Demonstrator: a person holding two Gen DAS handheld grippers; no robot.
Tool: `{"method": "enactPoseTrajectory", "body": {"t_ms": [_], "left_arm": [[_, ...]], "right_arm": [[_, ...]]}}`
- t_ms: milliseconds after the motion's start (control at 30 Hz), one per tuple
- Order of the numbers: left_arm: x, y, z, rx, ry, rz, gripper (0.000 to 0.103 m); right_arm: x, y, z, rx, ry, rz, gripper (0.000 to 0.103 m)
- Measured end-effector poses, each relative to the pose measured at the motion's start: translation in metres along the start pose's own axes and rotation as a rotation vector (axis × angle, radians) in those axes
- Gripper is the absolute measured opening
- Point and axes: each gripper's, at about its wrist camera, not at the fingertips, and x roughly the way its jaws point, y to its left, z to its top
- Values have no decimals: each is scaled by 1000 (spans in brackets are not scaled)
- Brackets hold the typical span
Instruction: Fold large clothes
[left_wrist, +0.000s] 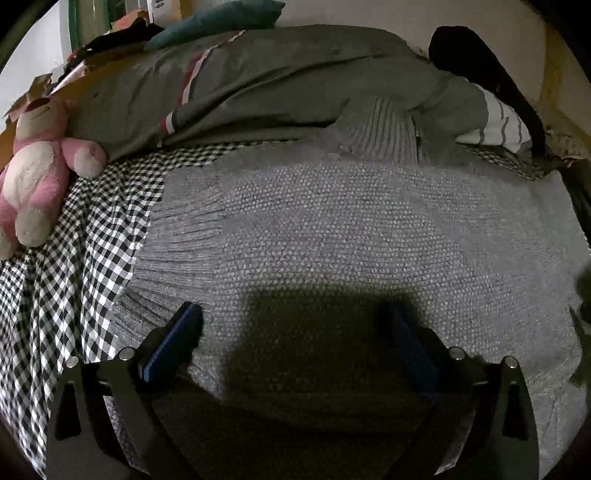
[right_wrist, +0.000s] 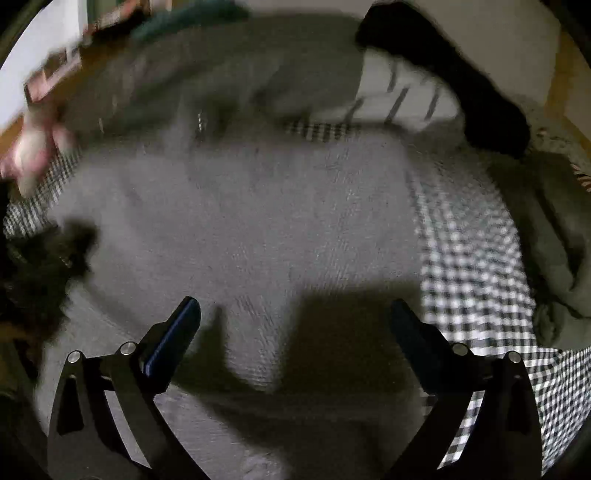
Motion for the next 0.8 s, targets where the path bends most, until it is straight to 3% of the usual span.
{"method": "enactPoseTrajectory", "body": {"t_ms": [67,233,333,433,567,633,733,800], "left_arm": [[0,0,0,0,-2,-1,98],[-4,-4,-3,0,-12,8,98],[-5,-6,-4,3,-20,19,99],[-4,-6,-3,3,-22,20,99],[-4,-6,-3,4,-24,21,99],[-5,-5,-3,1,-26,17,99],[-5,-4,-3,0,-28,16,99],[-5,-4,-3,-1,-29,14,99]], "right_arm": [[9,9,-10,-68,-14,-44,99],[-14,-15,-23,32,-4,-68,99],[-36,-15,-37,69,-66,17,100],[-47,27,-47,-37,-107,52,100],[-24,73,-63,-139,-50,22,100],[-24,72,-69,-127,-62,13,100],[-26,49,-79,-20,-9,85,99],[-36,43,-90,-19,-16,65,99]]}}
